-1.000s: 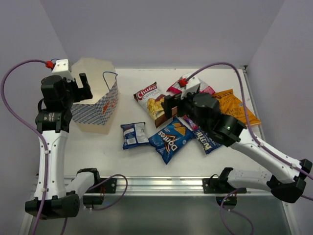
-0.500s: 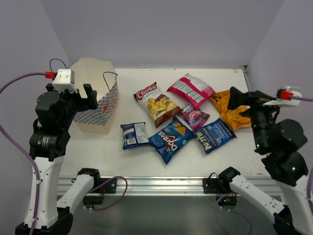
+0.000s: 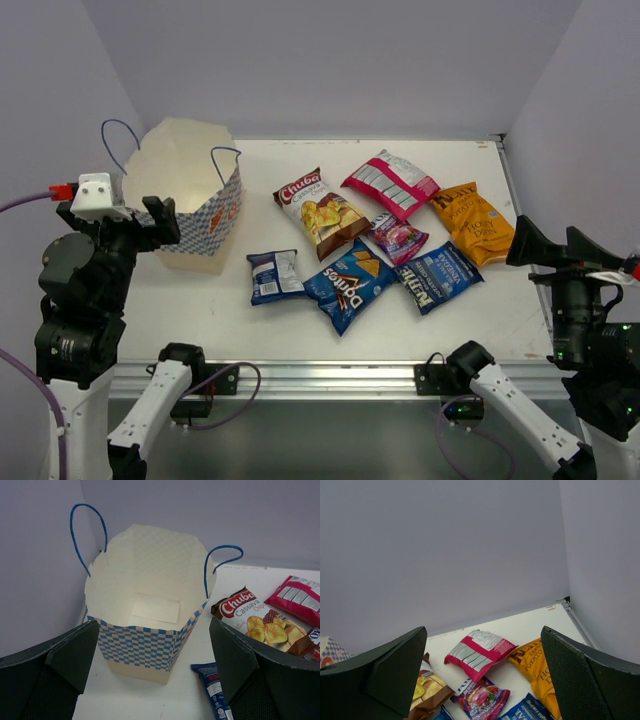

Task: Take the snacks out of the paper bag

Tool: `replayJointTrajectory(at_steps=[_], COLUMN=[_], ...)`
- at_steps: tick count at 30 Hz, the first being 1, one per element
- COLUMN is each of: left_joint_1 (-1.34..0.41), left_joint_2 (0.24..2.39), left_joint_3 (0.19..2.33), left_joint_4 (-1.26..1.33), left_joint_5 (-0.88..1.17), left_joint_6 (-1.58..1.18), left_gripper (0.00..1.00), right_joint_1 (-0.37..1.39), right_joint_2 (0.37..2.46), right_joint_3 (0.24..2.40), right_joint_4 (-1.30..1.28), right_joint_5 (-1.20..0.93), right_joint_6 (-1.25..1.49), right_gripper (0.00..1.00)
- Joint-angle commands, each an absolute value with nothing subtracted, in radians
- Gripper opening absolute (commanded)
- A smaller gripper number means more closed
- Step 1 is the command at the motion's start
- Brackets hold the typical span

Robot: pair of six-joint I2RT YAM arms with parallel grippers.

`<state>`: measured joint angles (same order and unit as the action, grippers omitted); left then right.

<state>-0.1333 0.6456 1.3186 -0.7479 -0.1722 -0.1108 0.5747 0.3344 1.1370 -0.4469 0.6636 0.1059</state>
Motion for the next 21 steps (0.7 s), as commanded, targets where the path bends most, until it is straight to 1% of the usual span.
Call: replayJointTrajectory(at_steps=[1, 5, 10, 13, 21], left_joint_1=[-0.143, -0.143, -0.143, -0.143, -0.143], left_joint_2=[0.62, 0.601, 0.581, 0.58, 0.581], left_joint_3=[1.356, 1.356, 1.348, 1.348, 1.33], left_joint_4=[-0.758, -0.755, -0.764, -0.765, -0.744], left_joint_5=[-0.232, -0.268, -0.314, -0.319, -0.296], left_joint_6=[-0.107, -0.113, -0.121, -0.121, -0.123], left_gripper=[1.0, 1.0, 1.0, 1.0, 1.0], right_joint_1=[0.572, 0.571, 0.571, 0.571, 0.571], right_joint_2=[0.272, 0.235, 0.216, 0.216, 0.216], right_joint_3=[1.127, 1.124, 1.12, 1.12, 1.12], right_joint_4=[-0.439, -0.439, -0.442, -0.446, -0.446], right_joint_5=[0.672, 0.693, 0.669, 0.666, 0.649], right_joint_6=[0.066, 0.022, 0.008, -0.032, -0.034], right_gripper=[0.99, 0.99, 0.99, 0.99, 0.99])
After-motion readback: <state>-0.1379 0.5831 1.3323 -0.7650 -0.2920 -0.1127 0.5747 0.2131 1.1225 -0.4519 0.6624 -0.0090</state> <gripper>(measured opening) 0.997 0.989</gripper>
